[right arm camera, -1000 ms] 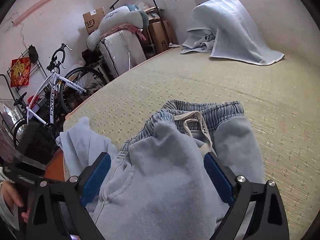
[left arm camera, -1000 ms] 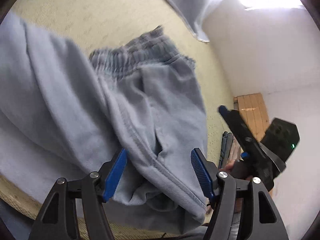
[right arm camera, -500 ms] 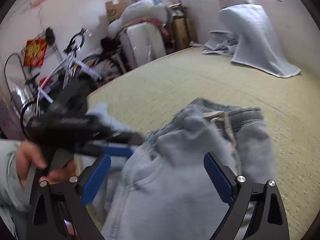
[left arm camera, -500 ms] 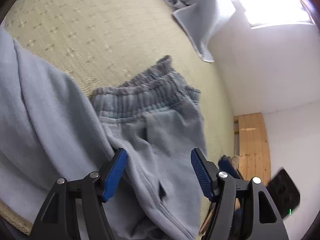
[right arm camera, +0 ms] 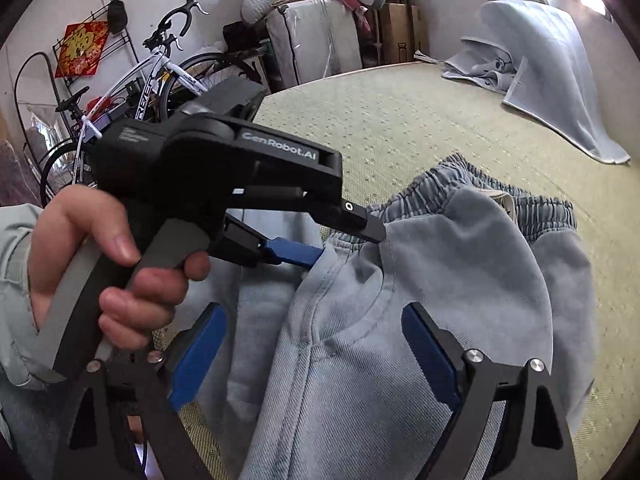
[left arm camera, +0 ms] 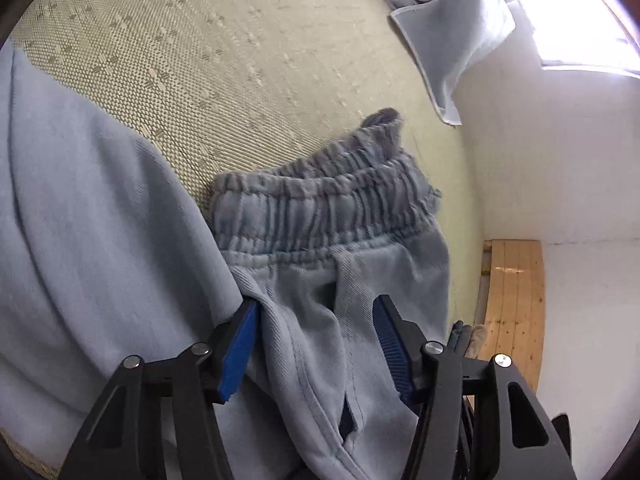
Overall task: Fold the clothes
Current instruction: 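Grasp the sweatpants waistband edge with the left gripper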
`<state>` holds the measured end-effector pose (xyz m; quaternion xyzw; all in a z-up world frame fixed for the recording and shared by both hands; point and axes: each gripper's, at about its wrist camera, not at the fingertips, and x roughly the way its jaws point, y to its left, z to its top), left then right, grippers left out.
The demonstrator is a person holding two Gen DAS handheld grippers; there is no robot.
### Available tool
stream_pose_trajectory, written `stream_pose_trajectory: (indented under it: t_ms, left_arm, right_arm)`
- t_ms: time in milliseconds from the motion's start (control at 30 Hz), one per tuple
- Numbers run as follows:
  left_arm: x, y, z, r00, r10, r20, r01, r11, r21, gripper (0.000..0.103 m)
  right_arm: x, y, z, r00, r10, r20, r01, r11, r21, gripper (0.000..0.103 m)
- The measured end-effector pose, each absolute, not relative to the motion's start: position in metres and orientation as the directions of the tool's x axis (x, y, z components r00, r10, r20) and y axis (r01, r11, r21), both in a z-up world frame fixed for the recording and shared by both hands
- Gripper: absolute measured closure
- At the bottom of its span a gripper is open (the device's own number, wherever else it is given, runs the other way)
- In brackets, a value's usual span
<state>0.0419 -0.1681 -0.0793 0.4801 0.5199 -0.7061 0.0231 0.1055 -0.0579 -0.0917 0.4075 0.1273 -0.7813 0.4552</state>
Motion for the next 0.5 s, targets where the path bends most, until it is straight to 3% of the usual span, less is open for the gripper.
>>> stream_pose_trajectory:
  t_ms: [100, 367, 500]
  left_arm:
    - [0.038, -0.173, -0.088, -0.499, 0.449, -0.741, 0.583, -0.459, -0.671, 0.047]
    - [0.033, -0.170, -0.084, -0.491, 0.416, -0.765, 0.586, -0.492, -0.644, 0.048]
    - [0.033, -0.170, -0.083, -0.488, 0.391, -0.780, 0.586, -0.516, -0.625, 0.076]
  right_arm:
    - [0.103, -0.056, -0.092, -0.254, -0.613, -0.748, 0.807, -0.560, 0.185, 0.011]
    - [0.106, -0.062, -0.100, -0.241, -0.600, -0.763, 0.815, -0.551, 0.177, 0.011]
    - [0.103, -0.063, -0.106, -0.232, -0.595, -0.770, 0.808, -0.558, 0.188, 0.011]
